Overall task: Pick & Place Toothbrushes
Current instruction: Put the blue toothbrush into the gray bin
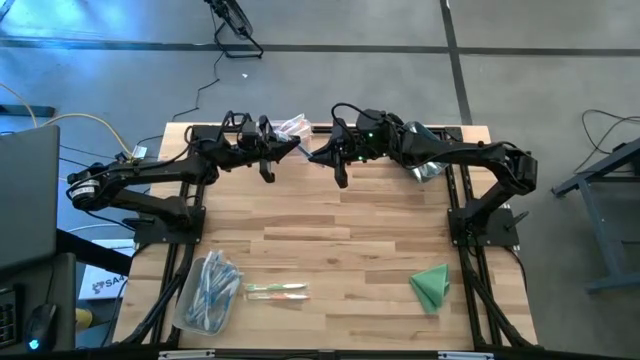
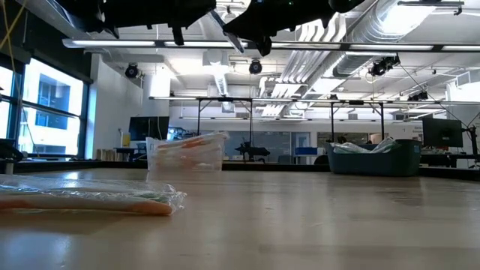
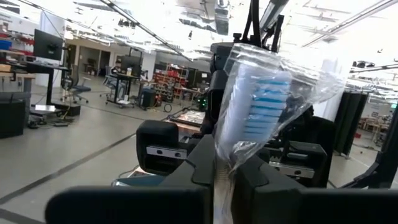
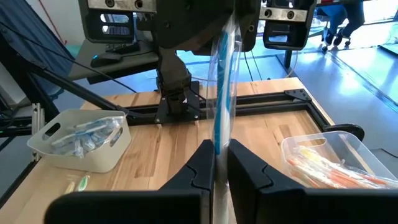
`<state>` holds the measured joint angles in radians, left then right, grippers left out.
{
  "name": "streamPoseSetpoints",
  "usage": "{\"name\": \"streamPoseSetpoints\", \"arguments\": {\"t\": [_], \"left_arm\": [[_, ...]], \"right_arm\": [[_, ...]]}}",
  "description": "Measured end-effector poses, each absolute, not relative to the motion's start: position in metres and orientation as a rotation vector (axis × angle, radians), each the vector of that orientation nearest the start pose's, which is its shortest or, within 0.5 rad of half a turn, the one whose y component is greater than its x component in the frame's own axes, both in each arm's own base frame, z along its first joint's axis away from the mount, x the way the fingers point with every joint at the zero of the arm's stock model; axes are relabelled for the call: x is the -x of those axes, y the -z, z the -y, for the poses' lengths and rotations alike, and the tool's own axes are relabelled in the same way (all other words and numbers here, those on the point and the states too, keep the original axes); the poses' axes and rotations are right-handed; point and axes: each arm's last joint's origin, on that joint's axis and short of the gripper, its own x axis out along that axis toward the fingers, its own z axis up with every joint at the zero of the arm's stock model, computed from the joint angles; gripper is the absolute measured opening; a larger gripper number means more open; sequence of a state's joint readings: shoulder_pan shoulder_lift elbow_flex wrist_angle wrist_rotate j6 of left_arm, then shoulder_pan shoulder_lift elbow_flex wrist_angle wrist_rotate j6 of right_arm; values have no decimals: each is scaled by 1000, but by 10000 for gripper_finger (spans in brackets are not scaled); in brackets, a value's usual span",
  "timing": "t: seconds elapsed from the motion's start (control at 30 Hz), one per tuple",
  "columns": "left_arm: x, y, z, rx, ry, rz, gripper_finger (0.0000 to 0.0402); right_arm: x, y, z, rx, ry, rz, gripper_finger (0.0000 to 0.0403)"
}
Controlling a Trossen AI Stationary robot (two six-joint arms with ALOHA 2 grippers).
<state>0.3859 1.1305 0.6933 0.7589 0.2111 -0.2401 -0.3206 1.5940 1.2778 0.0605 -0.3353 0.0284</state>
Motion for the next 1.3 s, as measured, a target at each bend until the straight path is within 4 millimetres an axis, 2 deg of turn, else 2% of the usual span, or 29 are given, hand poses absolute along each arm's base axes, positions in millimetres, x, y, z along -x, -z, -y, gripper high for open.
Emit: {"name": "streamPoseSetpoints", "arguments": {"t": [0.13, 0.2, 0.57, 0.63, 0.77, 0.93, 1.03, 1.17, 1.3], "left_arm": [[-230, -323, -87, 143, -133, 326, 15], [-230, -323, -87, 142, -131, 326, 15], [-230, -323, -87, 145, -127, 317, 8], [-231, -322, -87, 145, -127, 315, 8], [-230, -322, -87, 148, -129, 308, 8], [-226, -322, -85, 205, -130, 270, 8], [-220, -322, -82, 286, -122, 225, 8], [-210, -321, -77, 475, -94, 152, 8], [-199, -321, -71, 713, -56, 81, 8]], "right_arm": [[-354, -324, 107, -112, -24, -242, 17], [-354, -324, 107, -113, -24, -242, 30], [-347, -329, 104, -157, -64, -257, 207], [-340, -334, 104, -162, -57, -272, 236], [-311, -349, 110, -177, -12, -328, 275], [-266, -367, 119, -204, 79, -393, 285], [-244, -374, 125, -204, 192, -419, 281], [-227, -377, 135, -202, 343, -441, 274], [-220, -374, 149, -211, 439, -459, 271]]}}
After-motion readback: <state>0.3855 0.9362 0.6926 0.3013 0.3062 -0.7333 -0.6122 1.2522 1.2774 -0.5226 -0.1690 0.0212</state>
